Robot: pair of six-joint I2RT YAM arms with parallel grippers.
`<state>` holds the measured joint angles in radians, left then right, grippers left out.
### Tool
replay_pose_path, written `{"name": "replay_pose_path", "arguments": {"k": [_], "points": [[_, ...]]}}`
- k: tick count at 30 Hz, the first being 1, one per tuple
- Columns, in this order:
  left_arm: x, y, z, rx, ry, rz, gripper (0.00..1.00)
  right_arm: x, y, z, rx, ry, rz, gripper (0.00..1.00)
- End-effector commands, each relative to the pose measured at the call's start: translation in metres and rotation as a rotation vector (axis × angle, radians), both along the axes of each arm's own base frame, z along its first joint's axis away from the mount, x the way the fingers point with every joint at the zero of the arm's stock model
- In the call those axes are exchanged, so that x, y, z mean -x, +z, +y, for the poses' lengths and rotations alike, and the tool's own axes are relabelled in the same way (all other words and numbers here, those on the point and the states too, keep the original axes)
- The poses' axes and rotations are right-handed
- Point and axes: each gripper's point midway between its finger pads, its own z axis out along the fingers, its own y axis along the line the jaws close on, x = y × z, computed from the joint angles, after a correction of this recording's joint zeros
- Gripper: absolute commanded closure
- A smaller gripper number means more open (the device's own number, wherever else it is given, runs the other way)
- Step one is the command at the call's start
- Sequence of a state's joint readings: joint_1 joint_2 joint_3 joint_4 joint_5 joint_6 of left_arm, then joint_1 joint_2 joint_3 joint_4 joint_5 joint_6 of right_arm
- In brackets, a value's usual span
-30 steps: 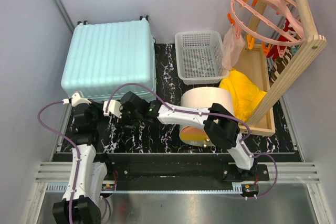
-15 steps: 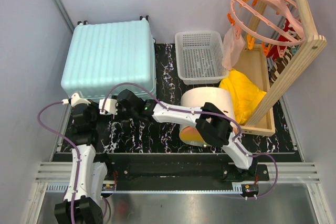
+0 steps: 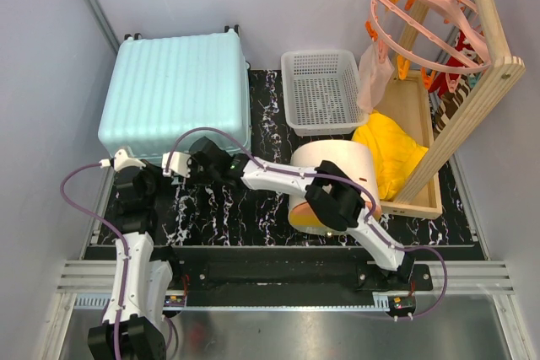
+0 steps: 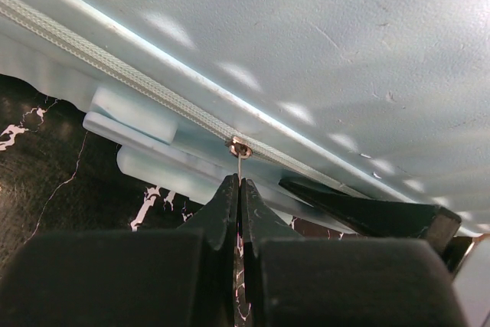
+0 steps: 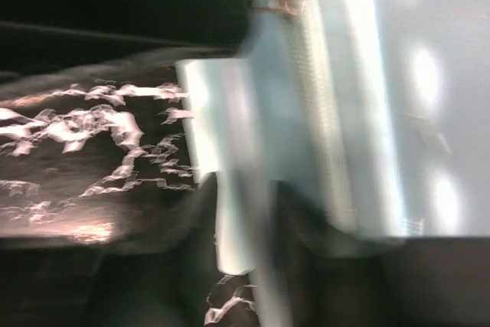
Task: Open, take out, and arrange the luggage
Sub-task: Unzip the luggage at the center of the board.
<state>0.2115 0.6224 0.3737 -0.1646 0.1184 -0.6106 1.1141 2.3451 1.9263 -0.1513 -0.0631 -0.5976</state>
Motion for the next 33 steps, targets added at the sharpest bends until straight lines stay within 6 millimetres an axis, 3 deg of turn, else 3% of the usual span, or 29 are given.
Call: {"name": "replay_pose_path", "arguments": {"k": [1,3,4,5,10,11,13,14,15,17,21,28,33], "points": [[-0.009,0.045,-0.009,-0.010,-0.060,-0.126,1.00,-0.034,0.016,-0.005,-0.041,-0.077,-0.051,0.72],[-0.009,0.044,-0.008,-0.010,-0.059,-0.125,1.00,-0.035,0.017,-0.008,-0.037,-0.085,-0.051,0.84],[-0.009,0.045,-0.008,-0.017,-0.058,-0.126,1.00,-0.035,0.015,-0.011,-0.030,-0.091,-0.049,0.97],[-0.009,0.045,-0.007,-0.018,-0.057,-0.124,1.00,-0.041,0.014,-0.016,-0.023,-0.116,-0.057,1.00],[-0.008,0.044,-0.003,-0.030,-0.032,-0.120,1.00,-0.060,0.014,-0.049,0.002,-0.248,-0.054,1.00],[-0.008,0.044,-0.002,-0.031,-0.025,-0.118,1.00,-0.063,0.026,-0.056,-0.016,-0.271,-0.056,1.00],[-0.006,0.042,0.002,-0.037,-0.006,-0.115,1.00,-0.068,0.022,-0.075,-0.013,-0.322,-0.023,1.00],[-0.006,0.042,0.003,-0.040,0.005,-0.117,1.00,-0.070,0.036,-0.081,-0.044,-0.337,-0.025,1.00],[-0.005,0.043,0.007,-0.049,0.025,-0.123,1.00,-0.068,0.027,-0.091,-0.033,-0.359,-0.008,1.00],[-0.004,0.043,0.010,-0.056,0.040,-0.122,1.00,-0.074,0.035,-0.103,-0.051,-0.391,-0.007,1.00],[-0.003,0.042,0.011,-0.060,0.047,-0.122,1.00,-0.080,0.026,-0.132,-0.020,-0.466,-0.005,1.00],[-0.002,0.043,0.014,-0.064,0.069,-0.127,1.00,-0.092,0.039,-0.169,-0.049,-0.558,0.007,1.00],[0.003,0.048,0.019,-0.078,0.096,-0.134,1.00,-0.103,0.036,-0.200,-0.043,-0.631,0.014,1.00]]}}
